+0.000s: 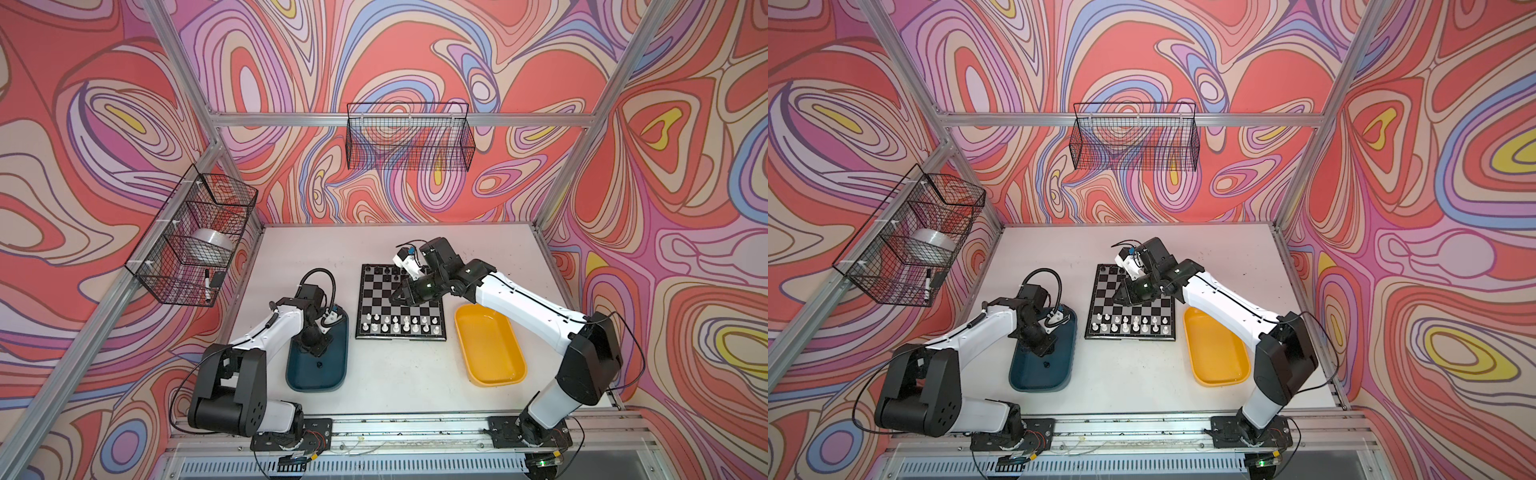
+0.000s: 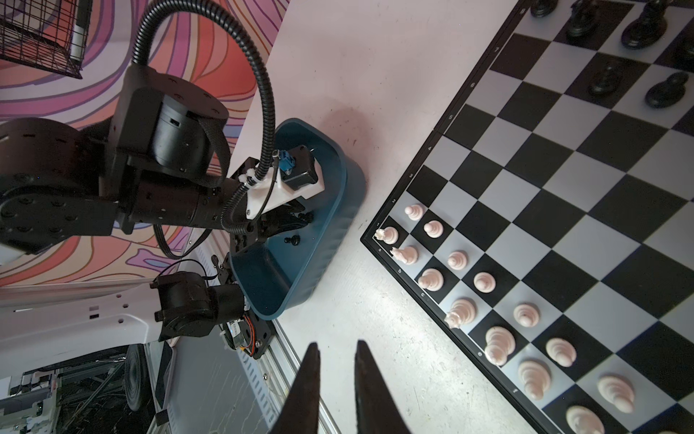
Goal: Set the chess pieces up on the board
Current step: 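Lower the left gripper into the teal tray around a black pawn, then close the left gripper on the black pawn and lift it from the tray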
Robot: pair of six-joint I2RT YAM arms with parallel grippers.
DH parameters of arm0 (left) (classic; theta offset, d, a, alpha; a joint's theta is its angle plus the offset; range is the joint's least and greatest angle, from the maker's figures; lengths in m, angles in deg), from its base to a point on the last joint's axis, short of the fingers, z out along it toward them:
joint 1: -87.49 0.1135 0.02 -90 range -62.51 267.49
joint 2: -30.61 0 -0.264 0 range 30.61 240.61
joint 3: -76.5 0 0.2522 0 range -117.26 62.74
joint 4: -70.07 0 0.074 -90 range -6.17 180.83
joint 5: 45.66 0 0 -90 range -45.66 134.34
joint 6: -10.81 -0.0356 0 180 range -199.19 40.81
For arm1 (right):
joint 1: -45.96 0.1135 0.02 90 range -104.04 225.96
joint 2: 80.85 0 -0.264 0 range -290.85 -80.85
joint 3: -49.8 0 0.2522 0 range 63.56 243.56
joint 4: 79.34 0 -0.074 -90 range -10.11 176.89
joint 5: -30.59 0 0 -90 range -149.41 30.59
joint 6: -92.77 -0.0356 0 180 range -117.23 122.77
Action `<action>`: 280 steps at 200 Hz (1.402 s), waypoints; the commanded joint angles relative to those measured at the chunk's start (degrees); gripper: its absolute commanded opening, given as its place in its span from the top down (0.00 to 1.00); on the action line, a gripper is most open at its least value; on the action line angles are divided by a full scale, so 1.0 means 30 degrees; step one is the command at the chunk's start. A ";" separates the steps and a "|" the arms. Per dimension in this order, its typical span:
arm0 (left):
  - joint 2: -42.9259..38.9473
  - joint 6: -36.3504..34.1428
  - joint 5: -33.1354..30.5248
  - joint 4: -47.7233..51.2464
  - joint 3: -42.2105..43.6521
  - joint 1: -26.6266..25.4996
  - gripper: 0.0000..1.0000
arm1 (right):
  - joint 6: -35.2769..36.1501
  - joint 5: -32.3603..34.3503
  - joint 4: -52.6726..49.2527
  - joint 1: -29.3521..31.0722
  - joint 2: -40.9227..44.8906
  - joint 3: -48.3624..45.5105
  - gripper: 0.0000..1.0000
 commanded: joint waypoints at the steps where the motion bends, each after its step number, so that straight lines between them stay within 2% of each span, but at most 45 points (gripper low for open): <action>1: -0.0282 0.0192 0.0313 -0.0018 -0.0400 0.0092 0.76 | 0.0120 -0.0063 0.0096 -0.0015 0.0606 -0.0319 0.82; 116: -0.0161 0.0219 0.0284 -0.0014 -0.0499 0.0092 0.82 | 0.0069 -0.0025 0.0289 0.0013 0.0693 -0.0586 0.82; 188: -0.0249 0.0146 0.0291 0.0161 -0.0524 0.0092 0.94 | 0.0006 -0.0005 0.0334 -0.0008 0.0693 -0.0709 0.82; 280: -0.0703 -0.0457 -0.0008 0.1334 -0.1502 0.0092 0.92 | 0.0066 0.0028 0.0374 0.0008 0.0719 -0.0806 0.82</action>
